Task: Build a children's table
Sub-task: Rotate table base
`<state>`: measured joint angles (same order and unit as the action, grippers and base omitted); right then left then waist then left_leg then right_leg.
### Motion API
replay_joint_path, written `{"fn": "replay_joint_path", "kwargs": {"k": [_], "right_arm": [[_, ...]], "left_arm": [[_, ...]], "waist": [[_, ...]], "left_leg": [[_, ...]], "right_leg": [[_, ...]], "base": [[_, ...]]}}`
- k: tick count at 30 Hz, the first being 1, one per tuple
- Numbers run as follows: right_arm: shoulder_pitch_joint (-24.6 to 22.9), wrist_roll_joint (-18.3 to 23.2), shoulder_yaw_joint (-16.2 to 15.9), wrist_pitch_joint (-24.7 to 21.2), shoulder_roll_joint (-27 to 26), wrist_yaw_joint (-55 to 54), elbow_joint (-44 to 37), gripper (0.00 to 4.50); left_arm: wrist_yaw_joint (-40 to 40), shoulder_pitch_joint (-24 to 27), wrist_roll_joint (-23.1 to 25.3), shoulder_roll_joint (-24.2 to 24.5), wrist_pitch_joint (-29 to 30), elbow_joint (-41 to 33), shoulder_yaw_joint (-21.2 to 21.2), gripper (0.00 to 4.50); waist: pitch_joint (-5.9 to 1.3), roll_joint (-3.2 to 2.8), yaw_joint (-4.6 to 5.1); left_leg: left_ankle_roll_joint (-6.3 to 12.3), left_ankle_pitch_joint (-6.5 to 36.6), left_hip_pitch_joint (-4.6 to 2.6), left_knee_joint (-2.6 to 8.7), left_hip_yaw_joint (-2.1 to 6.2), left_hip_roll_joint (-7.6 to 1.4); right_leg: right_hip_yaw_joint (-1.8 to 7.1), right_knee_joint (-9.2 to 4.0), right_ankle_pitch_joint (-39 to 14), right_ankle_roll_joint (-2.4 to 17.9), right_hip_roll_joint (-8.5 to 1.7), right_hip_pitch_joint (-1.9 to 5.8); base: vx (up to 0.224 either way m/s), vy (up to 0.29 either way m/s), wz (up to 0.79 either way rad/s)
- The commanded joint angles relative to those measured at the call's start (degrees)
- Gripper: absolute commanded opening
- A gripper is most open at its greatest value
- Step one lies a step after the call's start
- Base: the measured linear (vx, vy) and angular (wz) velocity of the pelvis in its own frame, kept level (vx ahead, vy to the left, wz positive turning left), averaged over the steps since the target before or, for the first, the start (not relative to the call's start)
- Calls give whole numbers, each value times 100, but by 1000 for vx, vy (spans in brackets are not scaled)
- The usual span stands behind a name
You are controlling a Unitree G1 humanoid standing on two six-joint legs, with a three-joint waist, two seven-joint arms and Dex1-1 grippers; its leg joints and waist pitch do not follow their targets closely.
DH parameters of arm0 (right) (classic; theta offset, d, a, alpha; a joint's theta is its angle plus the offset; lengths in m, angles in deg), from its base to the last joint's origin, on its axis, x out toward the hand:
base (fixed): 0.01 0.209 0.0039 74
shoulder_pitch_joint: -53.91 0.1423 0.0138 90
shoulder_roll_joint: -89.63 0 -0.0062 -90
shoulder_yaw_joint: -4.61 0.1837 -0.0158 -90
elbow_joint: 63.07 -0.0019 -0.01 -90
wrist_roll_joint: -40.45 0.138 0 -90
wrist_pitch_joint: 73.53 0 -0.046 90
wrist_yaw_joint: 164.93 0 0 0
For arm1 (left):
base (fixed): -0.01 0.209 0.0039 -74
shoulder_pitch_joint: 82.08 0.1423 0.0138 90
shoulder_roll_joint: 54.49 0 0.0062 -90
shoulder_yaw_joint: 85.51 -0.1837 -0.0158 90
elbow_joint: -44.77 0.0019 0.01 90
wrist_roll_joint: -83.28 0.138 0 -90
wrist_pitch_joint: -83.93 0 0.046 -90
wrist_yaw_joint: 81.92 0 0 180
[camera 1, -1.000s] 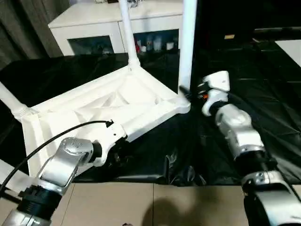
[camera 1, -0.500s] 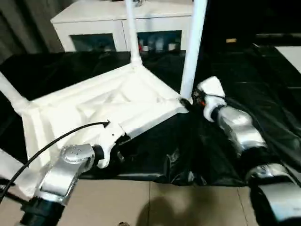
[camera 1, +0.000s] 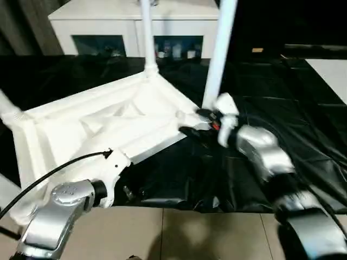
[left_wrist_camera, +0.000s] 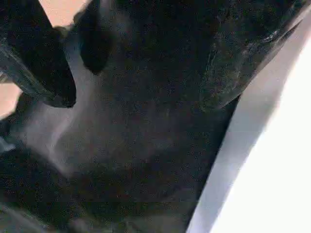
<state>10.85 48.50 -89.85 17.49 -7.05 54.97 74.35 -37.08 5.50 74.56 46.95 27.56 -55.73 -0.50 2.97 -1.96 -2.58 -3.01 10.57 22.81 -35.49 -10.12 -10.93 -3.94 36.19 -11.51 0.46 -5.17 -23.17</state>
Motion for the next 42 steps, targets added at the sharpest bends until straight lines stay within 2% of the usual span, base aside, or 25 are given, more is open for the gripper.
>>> {"fn": "replay_joint_path", "kwargs": {"k": [1, 4, 6, 8, 13, 14, 15, 17, 19, 21, 23, 24, 25, 28, 31, 34, 37, 39, 40, 42], "right_arm": [[345, -87, 278, 253, -84, -664, 576, 446], [676, -4, 480, 428, -184, -1140, 1051, 446], [924, -18, 602, 535, -197, -1626, 1418, 446], [1017, -64, 654, 547, -129, -2002, 1585, 446], [1154, -153, 788, 645, 60, -2661, 1993, 446], [1178, -171, 845, 681, 129, -2788, 2100, 446], [1193, -183, 898, 701, 203, -2910, 2186, 446], [1211, -223, 992, 756, 432, -3205, 2371, 446], [1217, -243, 1008, 777, 521, -3303, 2437, 446], [1212, -267, 1018, 793, 622, -3383, 2484, 446], [1198, -310, 1069, 819, 896, -3546, 2589, 446], [1188, -325, 1099, 831, 1052, -3595, 2640, 446], [1181, -345, 1115, 837, 1177, -3651, 2676, 446], [1181, -416, 1171, 856, 1533, -3805, 2784, 446], [1178, -460, 1168, 855, 1675, -3833, 2811, 446], [1205, -515, 1193, 882, 1876, -3880, 2857, 446], [1255, -506, 1219, 946, 1917, -3782, 2875, 446], [1322, -416, 1283, 1066, 1824, -3285, 2848, 446], [1330, -423, 1269, 1096, 1799, -3175, 2836, 446], [1335, -400, 1214, 1207, 1660, -2590, 2760, 446]], "left_arm": [[-51, 118, -8, 99, 115, -230, 79, 450], [-92, 246, -47, 154, 210, -385, 129, 450], [-114, 405, -43, 242, 310, -538, 154, 450], [-120, 478, -42, 271, 331, -588, 173, 450], [-175, 547, -70, 314, 361, -642, 191, 450], [-186, 546, -74, 319, 366, -643, 187, 450], [-193, 531, -77, 318, 371, -636, 179, 450], [-207, 467, -87, 310, 368, -606, 131, 450], [-208, 429, -96, 300, 365, -592, 107, 450], [-205, 396, -108, 286, 356, -580, 89, 450], [-205, 341, -127, 266, 331, -557, 51, 450], [-205, 318, -124, 261, 320, -546, 29, 450], [-206, 303, -123, 257, 317, -541, 15, 450], [-232, 255, -149, 249, 286, -524, -43, 450], [-240, 239, -148, 241, 231, -505, -40, 450], [-268, 212, -146, 242, 132, -465, -16, 450], [-302, 195, -166, 220, 80, -440, 17, 450], [-246, 258, -271, 220, -69, -419, 136, 450], [-216, 290, -309, 225, -113, -421, 176, 450], [-22, 482, -604, 207, -291, -420, 463, 450]], "waist": [[-348, 12, -19], [-356, 20, -79], [-366, 52, -107], [-367, 43, -115], [-365, 41, -169], [-354, -10, -222], [-357, -45, -227], [-355, -25, -249], [-355, -33, -284], [-356, -20, -299], [-357, -57, -307], [-358, -42, -318], [-360, -23, -312], [-368, -14, -325], [-381, -2, -316], [-388, 25, -295], [-387, 36, -251], [-391, 26, -207], [-391, 29, -183], [-393, 41, -134]], "left_leg": [[101, 1496, -191, 524, 55, -230], [-2, 1482, -193, 533, 40, -222], [-20, 1424, -182, 536, 43, -221], [-39, 1332, -183, 525, 35, -208], [-95, 1445, -202, 516, 18, -202], [-158, 1592, -233, 515, 10, -199], [-201, 1660, -250, 514, 8, -198], [-263, 1808, -265, 515, -2, -194], [-325, 1958, -276, 516, -8, -192], [-334, 1995, -262, 518, -7, -190], [-363, 2031, -263, 515, -7, -186], [-366, 2062, -289, 503, -21, -183], [-350, 2025, -258, 502, -25, -180], [-291, 1863, -241, 480, -41, -168], [-210, 1611, -171, 466, -31, -150], [-111, 1407, -144, 436, -38, -137], [-17, 1320, -120, 417, -46, -130], [43, 1323, -109, 413, -40, -134], [94, 1264, -81, 412, -32, -133], [175, 1177, -47, 407, -27, -132]], "right_leg": [[239, -426, -1196, 1390, -270, 158], [259, -398, -973, 1328, -259, 161], [254, -371, -844, 1321, -266, 178], [252, -352, -655, 1288, -247, 175], [260, -362, -670, 1233, -247, 169], [265, -373, -790, 1182, -237, 135], [263, -377, -810, 1166, -229, 116], [267, -391, -812, 1140, -215, 108], [266, -392, -852, 1095, -207, 100], [270, -392, -902, 1047, -210, 112], [272, -395, -964, 1010, -205, 103], [279, -413, -977, 999, -201, 84], [287, -400, -948, 991, -195, 106], [299, -394, -856, 969, -183, 109], [290, -369, -709, 953, -186, 167], [289, -360, -557, 971, -188, 191], [287, -359, -520, 1023, -186, 201], [286, -356, -504, 1078, -191, 216], [279, -349, -443, 1130, -196, 238], [271, -333, -347, 1223, -204, 262]], "base": [[0, 0, 0], [0, 0, 0], [0, 0, 0], [0, 0, 0], [0, 0, 0], [0, 0, 0], [0, 0, 0], [0, 0, 0], [0, 0, 0], [0, 0, 0], [0, 0, 0], [0, 0, 0], [0, 0, 0], [0, 0, 0], [0, 0, 0], [0, 0, 0], [0, 0, 0], [0, 0, 0], [0, 0, 0], [0, 0, 0]]}}
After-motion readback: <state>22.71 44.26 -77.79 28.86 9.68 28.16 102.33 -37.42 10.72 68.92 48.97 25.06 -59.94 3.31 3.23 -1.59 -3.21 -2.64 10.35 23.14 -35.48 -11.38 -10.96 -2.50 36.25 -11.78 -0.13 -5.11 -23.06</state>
